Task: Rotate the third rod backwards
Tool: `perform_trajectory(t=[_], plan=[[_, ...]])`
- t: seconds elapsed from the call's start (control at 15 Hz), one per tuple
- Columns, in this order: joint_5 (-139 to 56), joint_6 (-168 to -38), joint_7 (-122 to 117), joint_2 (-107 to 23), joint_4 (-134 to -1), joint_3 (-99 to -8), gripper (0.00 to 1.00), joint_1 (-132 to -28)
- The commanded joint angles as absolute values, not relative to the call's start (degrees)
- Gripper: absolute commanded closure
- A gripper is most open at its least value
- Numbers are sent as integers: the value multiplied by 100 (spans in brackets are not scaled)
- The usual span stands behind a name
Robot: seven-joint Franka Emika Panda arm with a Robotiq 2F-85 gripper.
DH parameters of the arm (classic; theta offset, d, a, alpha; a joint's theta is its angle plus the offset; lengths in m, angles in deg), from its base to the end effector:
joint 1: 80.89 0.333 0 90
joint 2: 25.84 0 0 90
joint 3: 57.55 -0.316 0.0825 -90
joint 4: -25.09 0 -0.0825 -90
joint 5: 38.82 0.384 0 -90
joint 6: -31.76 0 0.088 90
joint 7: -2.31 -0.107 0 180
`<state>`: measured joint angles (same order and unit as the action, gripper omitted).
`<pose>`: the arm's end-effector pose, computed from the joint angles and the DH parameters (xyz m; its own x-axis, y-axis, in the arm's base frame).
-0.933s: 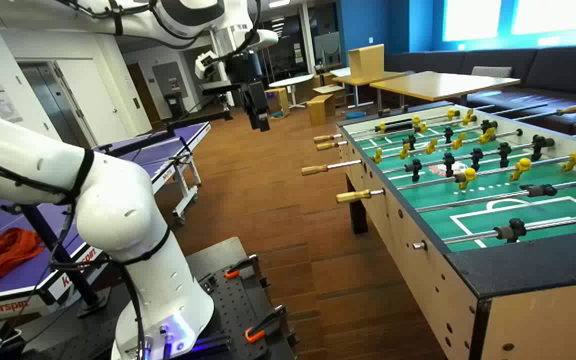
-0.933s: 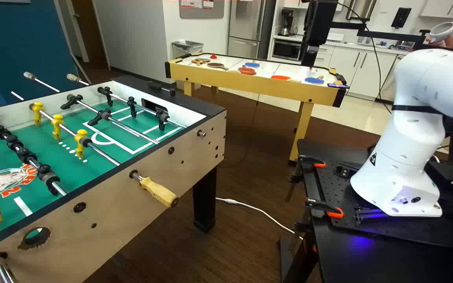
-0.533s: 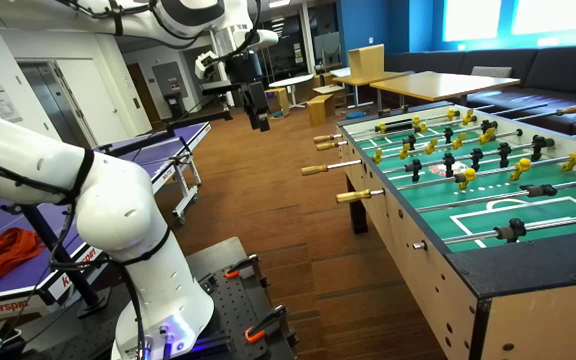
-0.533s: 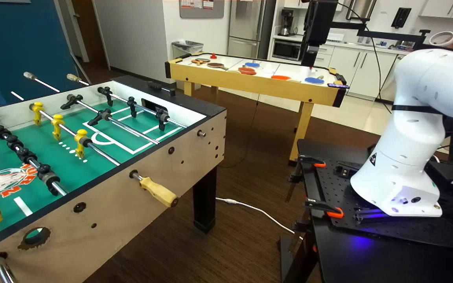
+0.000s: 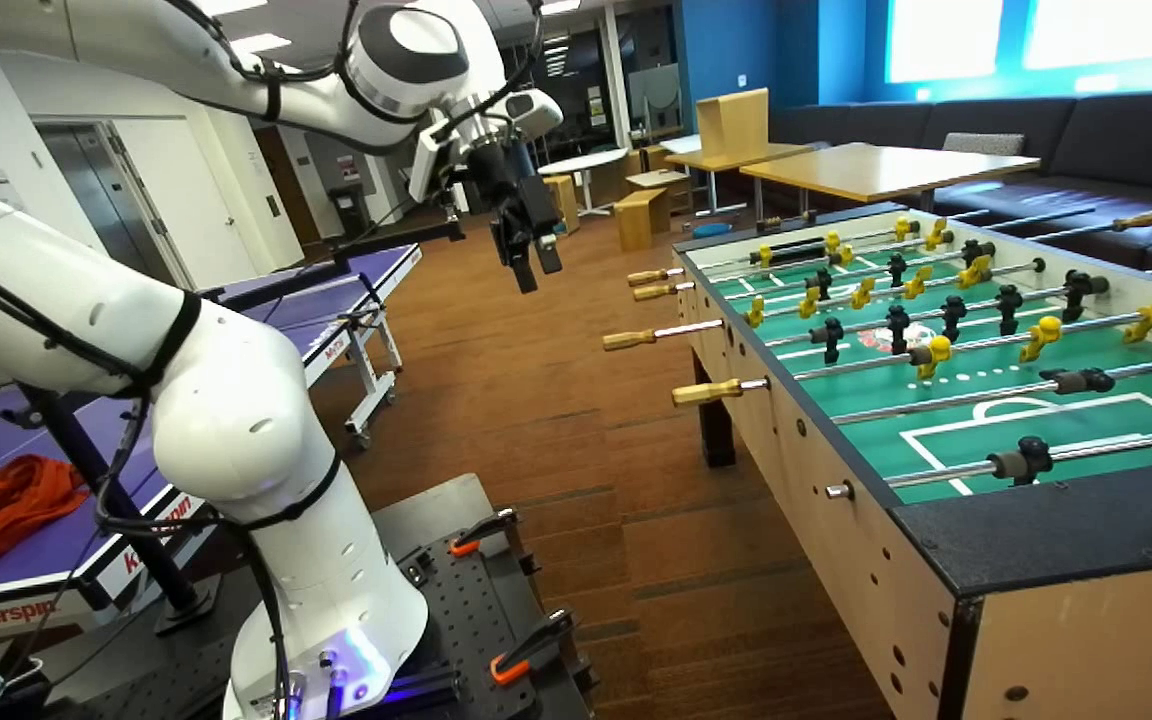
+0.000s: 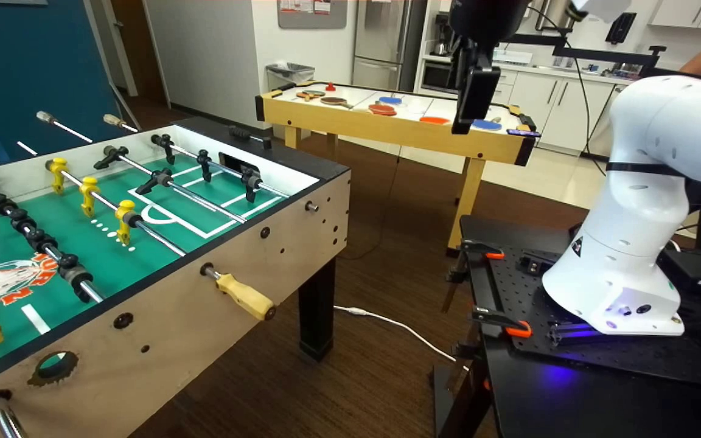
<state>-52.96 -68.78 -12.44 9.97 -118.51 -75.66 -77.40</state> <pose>0.3317 0.1148 0.4773 0.9935 0.1009 -0.0527 0.1138 -0.8952 0.4309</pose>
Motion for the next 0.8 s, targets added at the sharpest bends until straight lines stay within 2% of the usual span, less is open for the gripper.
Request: perform_trajectory(t=[0.0,0.4,0.47,0.73], plan=[[-6228,-7184,-1683,221,-11993,-8013,0,-7637],[-8481,-7885,-2426,-1004,-12489,-8316,0,-7391],[-7977,-7613,-2201,-732,-12363,-8067,0,-7198],[-8073,-7667,-2312,-893,-12374,-7933,0,-7072]])
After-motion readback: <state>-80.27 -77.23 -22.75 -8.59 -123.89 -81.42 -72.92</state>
